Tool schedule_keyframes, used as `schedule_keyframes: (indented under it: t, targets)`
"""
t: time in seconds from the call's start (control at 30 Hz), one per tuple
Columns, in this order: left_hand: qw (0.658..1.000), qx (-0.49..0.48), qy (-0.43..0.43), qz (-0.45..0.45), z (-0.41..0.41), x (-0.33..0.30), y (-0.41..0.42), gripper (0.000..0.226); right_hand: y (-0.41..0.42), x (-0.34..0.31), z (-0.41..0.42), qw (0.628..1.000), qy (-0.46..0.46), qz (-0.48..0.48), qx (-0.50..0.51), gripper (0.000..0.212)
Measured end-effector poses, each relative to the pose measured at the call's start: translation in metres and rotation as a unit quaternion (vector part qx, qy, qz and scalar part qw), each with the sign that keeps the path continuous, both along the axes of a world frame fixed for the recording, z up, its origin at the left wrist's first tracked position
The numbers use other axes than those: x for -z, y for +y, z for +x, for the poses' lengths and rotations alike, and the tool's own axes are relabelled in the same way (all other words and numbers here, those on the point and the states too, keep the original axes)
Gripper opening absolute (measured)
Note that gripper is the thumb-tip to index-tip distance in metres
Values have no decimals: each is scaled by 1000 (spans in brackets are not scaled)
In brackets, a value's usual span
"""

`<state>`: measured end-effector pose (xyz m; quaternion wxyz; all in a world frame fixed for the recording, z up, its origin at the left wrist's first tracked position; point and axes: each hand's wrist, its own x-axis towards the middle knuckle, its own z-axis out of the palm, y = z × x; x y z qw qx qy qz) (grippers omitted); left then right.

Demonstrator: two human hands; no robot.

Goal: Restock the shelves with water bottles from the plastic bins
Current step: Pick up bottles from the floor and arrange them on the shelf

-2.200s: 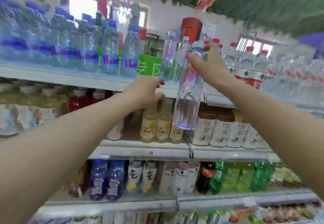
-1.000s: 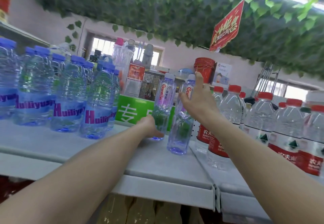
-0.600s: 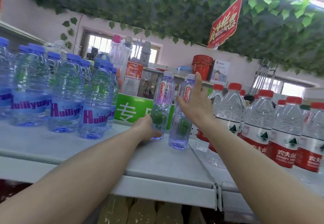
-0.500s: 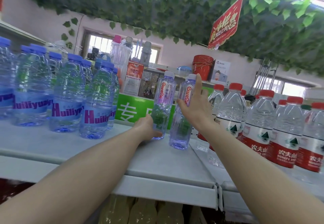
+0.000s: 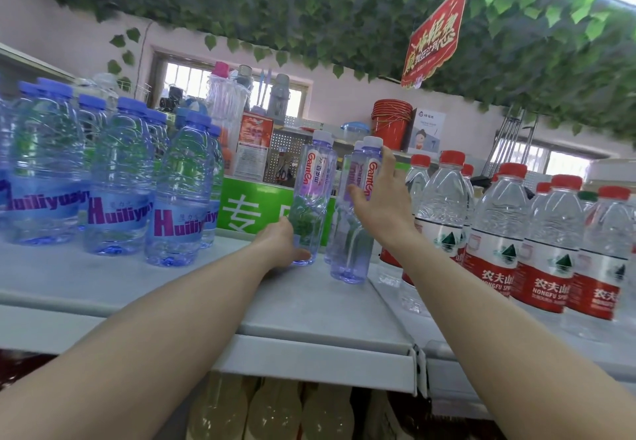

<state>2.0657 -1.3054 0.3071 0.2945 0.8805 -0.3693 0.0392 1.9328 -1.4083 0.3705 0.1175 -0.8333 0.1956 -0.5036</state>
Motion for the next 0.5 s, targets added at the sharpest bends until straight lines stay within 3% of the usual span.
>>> schedule_keyframes:
  t: [0.2,0.5]
  targets:
    - [1000,-3,-4,8,1,1,1,78,-3,3,-6,1000,3,15,-21,78]
    - [999,-9,-26,26,-17,-6,19,76,13,2,-11,998,49,1,34,82]
